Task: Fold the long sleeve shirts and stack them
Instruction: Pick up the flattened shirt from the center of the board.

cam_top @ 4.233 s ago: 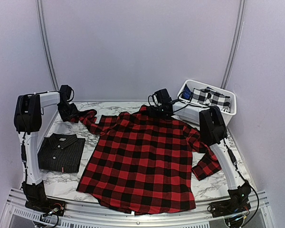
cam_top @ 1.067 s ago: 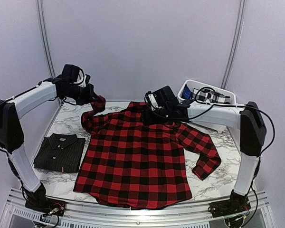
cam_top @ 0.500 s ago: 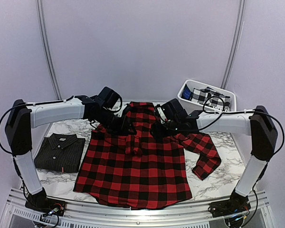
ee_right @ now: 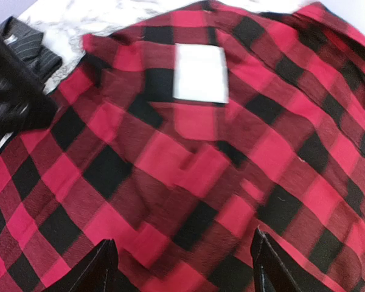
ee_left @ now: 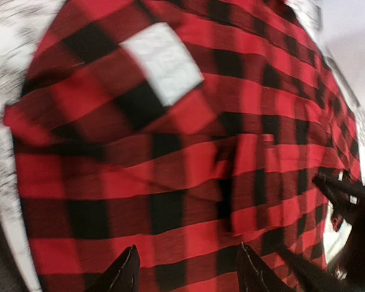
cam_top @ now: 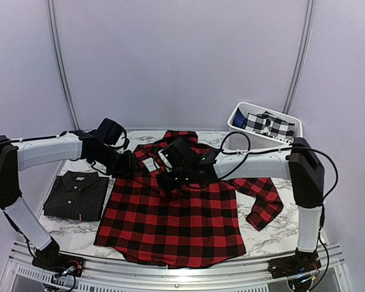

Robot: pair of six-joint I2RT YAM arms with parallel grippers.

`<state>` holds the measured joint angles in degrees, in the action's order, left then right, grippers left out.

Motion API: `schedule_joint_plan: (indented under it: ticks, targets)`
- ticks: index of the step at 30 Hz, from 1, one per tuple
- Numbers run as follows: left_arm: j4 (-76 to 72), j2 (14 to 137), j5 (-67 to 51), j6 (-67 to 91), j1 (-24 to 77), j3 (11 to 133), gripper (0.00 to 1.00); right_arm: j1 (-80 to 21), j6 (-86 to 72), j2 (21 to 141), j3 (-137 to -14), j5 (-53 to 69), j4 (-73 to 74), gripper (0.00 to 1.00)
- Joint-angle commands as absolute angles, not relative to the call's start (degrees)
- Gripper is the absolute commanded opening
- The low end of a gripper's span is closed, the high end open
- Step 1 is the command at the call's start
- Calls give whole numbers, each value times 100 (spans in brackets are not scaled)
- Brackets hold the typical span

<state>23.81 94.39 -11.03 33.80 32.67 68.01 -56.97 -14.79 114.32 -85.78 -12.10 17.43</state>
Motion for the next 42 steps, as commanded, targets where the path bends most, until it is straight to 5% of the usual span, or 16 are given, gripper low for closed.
schedule_joint_plan:
  ticks: [1,13,29,42]
  targets:
    - [2319,8657,-840,3601,3033,6234,56,-6121,-883,11936,-9244,-1865,2248,73]
    - [2432,6989,-789,3796,2962,4642,56,-6268,-763,12724,-9887,-2991,3094,70]
    - [3186,6090,-516,4531,3639,3700,55,-5782,-1431,11565,-8891,-2475,2360,5]
    - [4376,5356,-122,5384,4006,3235,53,-5094,-1846,10628,-7945,-1452,1337,0]
